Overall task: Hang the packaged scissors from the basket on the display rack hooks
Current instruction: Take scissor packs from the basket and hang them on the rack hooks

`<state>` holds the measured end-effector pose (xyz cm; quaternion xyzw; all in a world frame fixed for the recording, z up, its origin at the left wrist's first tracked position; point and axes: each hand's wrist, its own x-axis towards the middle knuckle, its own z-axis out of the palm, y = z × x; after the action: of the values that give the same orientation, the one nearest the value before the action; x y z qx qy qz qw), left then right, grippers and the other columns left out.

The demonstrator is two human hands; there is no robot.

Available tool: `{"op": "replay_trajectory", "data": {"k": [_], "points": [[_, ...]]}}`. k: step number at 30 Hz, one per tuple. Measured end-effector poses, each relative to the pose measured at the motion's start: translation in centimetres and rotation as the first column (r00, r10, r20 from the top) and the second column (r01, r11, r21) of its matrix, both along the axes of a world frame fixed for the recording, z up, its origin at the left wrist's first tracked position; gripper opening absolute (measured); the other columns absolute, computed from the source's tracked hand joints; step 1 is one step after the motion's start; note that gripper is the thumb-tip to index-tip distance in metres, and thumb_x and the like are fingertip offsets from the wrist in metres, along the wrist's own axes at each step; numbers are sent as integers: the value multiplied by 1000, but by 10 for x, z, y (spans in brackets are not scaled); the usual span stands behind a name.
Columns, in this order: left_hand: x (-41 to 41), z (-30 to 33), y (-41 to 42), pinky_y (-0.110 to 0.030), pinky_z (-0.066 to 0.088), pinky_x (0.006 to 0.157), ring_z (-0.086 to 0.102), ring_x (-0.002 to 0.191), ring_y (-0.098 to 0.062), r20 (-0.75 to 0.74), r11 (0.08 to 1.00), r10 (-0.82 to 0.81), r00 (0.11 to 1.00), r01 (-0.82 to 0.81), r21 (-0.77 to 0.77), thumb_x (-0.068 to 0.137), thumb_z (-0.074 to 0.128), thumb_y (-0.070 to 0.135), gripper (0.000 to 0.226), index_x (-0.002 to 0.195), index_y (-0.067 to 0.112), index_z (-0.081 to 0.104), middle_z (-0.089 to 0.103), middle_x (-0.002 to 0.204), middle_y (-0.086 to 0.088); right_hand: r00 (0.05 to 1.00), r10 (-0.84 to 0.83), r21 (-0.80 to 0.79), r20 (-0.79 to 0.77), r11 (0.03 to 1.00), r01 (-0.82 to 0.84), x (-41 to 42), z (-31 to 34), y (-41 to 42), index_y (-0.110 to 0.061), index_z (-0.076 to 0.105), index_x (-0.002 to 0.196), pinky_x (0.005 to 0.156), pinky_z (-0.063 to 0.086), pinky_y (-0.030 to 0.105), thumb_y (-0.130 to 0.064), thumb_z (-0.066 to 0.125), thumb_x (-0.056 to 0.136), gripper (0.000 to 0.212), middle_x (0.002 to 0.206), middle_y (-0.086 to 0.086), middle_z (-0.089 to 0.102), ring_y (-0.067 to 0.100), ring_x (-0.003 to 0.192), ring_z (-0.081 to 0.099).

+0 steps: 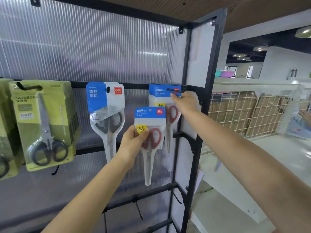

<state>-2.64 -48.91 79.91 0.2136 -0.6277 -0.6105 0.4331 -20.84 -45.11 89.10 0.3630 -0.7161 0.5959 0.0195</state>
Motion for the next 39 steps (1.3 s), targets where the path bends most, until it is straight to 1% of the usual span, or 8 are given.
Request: {"op": "replay_trajectory", "data": {"k": [3,11,15,18,24,29,34,39], "points": [[-5,-2,4,-32,51,76,61,89,-19,-2,1000,-22,1000,22,-4,91,57,15,8,99,16,56,64,96,-4,998,-25,-7,-55,1000,25,0,2,17,-5,60,113,61,41,16,-31,61,89,35,102,5,64,16,92,60],[-26,-2,34,-13,48,58,58,69,-4,-28,985,-156,987,154,-80,91,57,11,7,98,13,56,61,78,5,962,224,293,-153,941,-173,20,-4,87,-13,58,117,82,50,28,-40,57,91,38,110,-2,62,10,100,59],[-36,-2,51,-10,46,55,58,65,0,-9,977,-198,980,197,-86,91,57,9,8,98,14,57,60,76,8,959,239,328,-154,928,-178,21,-4,107,-8,62,103,64,51,19,-22,60,91,18,88,-4,63,5,80,58],[-39,-3,57,-13,48,57,60,67,-2,-9,969,-230,973,228,-97,91,58,10,9,96,18,58,63,78,8,935,220,350,-280,930,-114,21,0,115,-14,61,91,70,51,24,-17,60,91,3,78,-10,57,7,79,57],[-40,3,60,-14,49,54,62,63,-4,-53,977,-210,976,208,-44,90,59,6,7,87,11,55,63,80,-2,894,176,221,-411,971,-90,26,24,115,-16,58,82,64,44,9,-12,60,90,9,74,-12,56,3,69,60],[-40,15,55,-18,56,66,67,75,-8,-83,983,-180,980,175,-61,90,59,5,7,95,2,57,67,87,-3,885,116,164,-450,985,-46,21,39,106,-12,64,89,77,46,21,-15,62,89,3,77,-13,58,6,80,58],[-41,29,53,-18,56,65,68,73,-7,-83,982,-174,981,167,-83,90,58,6,11,98,0,56,68,87,-2,899,73,126,-432,992,-20,15,48,98,-15,61,88,59,41,4,-16,61,90,3,78,-16,56,-3,73,54],[-46,33,49,-32,57,82,68,86,-16,-35,984,-151,988,147,-101,89,61,9,5,87,9,56,68,95,-7,925,72,106,-372,994,-35,9,50,92,-16,59,87,59,42,13,-17,60,91,4,82,-17,54,0,76,53]]}}
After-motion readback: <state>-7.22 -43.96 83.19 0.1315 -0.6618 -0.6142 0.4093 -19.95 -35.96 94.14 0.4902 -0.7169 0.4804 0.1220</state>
